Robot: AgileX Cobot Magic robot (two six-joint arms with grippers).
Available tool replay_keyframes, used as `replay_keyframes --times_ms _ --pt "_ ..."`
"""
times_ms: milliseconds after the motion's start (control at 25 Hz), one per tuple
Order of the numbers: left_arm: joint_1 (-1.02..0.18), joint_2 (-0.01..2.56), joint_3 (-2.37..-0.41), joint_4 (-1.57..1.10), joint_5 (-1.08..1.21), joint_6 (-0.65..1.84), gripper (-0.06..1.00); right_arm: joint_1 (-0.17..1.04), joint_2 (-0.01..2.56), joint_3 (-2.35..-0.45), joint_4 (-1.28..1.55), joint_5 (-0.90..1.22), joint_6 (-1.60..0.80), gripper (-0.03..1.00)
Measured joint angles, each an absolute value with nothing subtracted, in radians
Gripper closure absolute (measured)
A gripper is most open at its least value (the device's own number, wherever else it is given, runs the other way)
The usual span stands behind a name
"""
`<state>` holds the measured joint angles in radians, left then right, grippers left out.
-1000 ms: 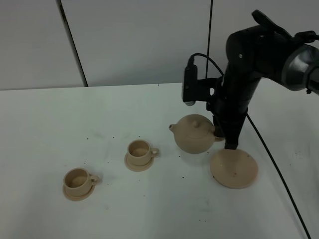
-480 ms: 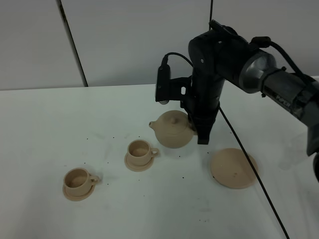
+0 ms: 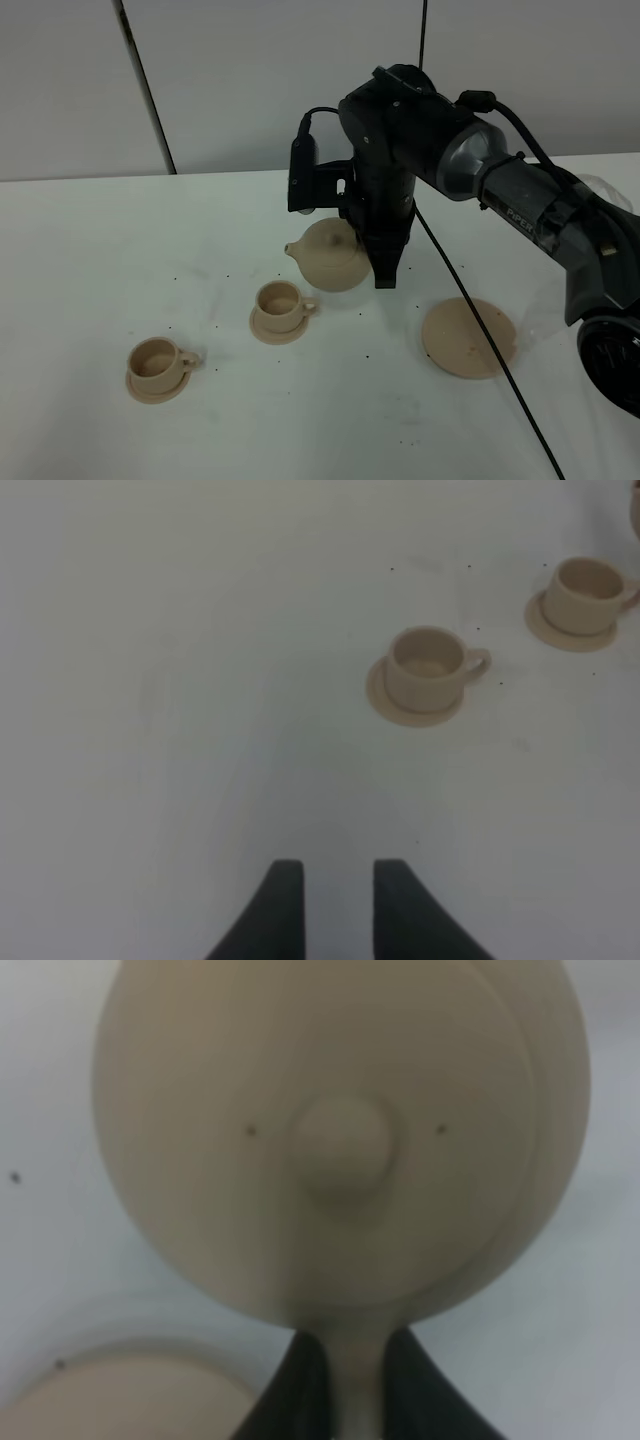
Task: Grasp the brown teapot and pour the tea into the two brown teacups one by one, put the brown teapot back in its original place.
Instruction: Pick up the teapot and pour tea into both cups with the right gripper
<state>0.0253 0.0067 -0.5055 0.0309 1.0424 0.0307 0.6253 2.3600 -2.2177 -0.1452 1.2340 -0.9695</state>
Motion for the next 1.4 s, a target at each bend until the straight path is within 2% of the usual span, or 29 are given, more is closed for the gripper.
replay_keyframes --times_ms 1400 --pt "0.025 0.007 -0.505 0.031 1.042 0.031 0.70 0.751 2.382 -2.221 -0.426 1.226 -0.975 0.87"
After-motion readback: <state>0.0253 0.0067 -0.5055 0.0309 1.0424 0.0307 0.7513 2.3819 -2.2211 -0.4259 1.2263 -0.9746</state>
